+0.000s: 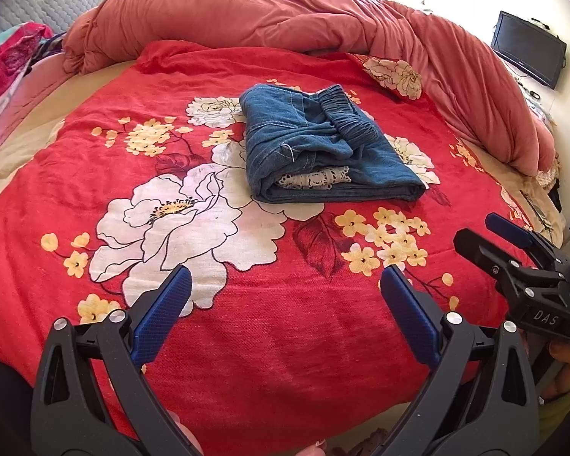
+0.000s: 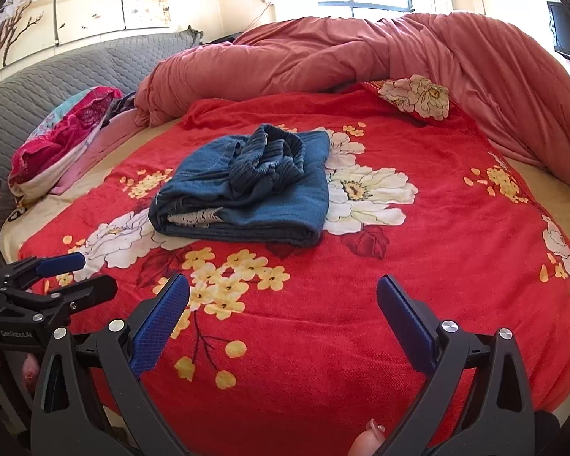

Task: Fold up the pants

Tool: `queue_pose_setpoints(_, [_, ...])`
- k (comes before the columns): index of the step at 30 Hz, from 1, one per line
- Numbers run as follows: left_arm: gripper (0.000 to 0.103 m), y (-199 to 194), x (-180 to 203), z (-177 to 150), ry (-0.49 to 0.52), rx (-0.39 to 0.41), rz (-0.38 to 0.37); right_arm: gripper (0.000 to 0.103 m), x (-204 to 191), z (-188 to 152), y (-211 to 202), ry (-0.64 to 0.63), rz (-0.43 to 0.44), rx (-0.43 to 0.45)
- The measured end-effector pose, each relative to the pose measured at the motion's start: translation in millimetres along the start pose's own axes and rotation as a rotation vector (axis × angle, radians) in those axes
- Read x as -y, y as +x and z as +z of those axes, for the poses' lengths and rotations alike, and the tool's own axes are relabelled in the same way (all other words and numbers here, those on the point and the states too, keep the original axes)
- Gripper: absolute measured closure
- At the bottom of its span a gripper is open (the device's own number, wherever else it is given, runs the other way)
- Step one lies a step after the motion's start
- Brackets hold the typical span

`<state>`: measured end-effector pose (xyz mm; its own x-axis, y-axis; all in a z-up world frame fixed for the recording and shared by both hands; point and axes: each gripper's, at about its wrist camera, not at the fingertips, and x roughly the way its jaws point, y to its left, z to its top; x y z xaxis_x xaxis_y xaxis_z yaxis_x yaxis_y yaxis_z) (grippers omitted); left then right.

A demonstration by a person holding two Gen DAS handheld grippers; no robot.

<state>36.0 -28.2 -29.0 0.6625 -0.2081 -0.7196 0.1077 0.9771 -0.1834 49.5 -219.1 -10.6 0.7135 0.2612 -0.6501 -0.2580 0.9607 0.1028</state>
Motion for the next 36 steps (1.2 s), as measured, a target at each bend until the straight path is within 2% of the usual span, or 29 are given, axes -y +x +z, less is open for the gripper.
queue_pose_setpoints(9, [0.01, 6.1, -0.9, -3.2, -0.002, -0.006, 0.001, 0.005, 2.9, -4.4, 7.0, 0.011, 0.001, -0.01])
queue_pose_setpoints(16, [0.01, 5.7, -2.2, -4.9, -0.004, 0.027, 0.002, 0.005, 4.7, -6.3, 6.0, 0.011, -0.001, 0.023])
queue_pose_setpoints(36, [0.009, 8.3, -1.9, -4.6, -0.01, 0.022, 0.01, 0.005, 6.8, -9.0, 12.8, 0.007, -0.01, 0.023])
